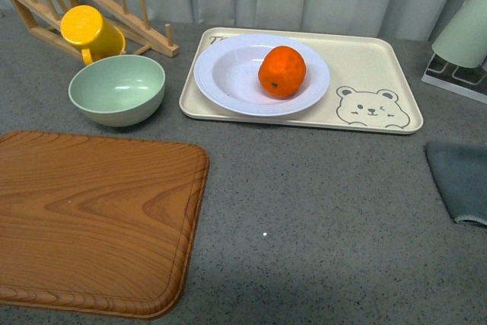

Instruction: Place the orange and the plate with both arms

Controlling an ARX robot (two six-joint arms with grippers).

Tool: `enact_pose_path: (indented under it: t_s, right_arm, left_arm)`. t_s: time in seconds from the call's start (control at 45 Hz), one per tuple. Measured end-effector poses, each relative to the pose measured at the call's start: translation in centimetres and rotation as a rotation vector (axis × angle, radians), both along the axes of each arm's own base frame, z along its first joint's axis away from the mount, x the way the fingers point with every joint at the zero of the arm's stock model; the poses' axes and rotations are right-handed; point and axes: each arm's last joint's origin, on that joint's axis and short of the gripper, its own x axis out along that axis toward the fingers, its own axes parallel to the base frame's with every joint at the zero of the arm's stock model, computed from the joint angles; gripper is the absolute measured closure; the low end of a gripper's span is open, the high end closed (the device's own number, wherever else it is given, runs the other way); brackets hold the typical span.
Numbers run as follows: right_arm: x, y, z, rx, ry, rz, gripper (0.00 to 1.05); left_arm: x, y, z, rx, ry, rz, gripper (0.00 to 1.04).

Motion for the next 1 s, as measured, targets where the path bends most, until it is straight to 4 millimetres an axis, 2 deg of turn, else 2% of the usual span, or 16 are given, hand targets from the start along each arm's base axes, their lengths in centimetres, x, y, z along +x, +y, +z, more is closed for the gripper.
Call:
enact_pose_path:
  t_s: [0.533,1.0]
  right_arm:
    - [-2.0,0.0,0.5,0.000,-0.017,0.000,1.04]
    - [-2.9,0.0,0.4,0.000,-0.019,0.001,1.04]
  left_arm:
    - [0.0,0.0,0.0,0.000,0.000,0.000,0.07]
    - [0.0,0.0,0.0,0.000,0.000,0.000,0.07]
